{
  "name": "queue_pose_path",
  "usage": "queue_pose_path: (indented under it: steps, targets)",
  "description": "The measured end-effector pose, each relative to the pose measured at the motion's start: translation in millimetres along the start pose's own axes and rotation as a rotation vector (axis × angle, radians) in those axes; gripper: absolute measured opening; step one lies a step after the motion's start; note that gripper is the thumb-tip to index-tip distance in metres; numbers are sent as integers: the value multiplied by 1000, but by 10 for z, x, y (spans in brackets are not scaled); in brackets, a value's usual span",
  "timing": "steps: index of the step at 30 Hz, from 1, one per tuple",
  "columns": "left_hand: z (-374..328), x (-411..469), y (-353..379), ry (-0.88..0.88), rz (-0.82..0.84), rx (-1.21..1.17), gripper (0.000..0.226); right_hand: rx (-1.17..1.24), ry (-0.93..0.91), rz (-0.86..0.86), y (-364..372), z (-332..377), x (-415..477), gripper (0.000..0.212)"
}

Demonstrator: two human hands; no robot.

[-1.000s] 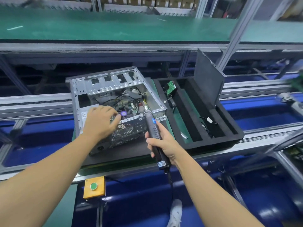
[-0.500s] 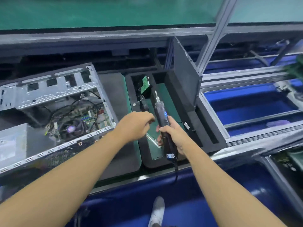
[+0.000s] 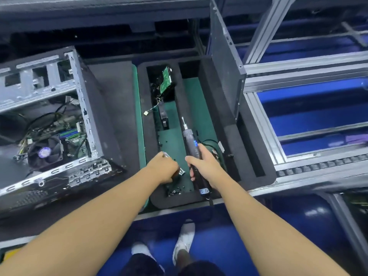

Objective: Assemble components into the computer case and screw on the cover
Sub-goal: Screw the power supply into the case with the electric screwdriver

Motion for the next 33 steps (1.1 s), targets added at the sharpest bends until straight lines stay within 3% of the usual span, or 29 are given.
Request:
queue_pose_path:
  steps: [6,12,21,27,29,33]
  targets:
    - [-139,211,177,-13,99,-32,30,6,-16,1,18,40,58,19]
    - [-237,325,338,-30,138,74,39,8,-23,-22,-8,55,70,27]
    - [-278,359,381,-43,123,124,29,-7,-44,-14,-4,49,80,25]
    - [-270,337,372,-42,135,-29,31,5,-34,-2,2,37,70,28]
    - [-199,300,248,-65,43,-223,29,27,-19,21,2,26,71,30]
    - [194,50,-249,-70,-381,-554,12,64,33,63,-26,-15,83,49]
Point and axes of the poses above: each hand's wrist, its own x-axis towards the middle knuckle, its own y-axis out of the palm, z = x × y, the point moved 8 cm from there along x, towards the middle knuckle, and after that the axes turned 14 degrees about y, right-handed, at the moved point
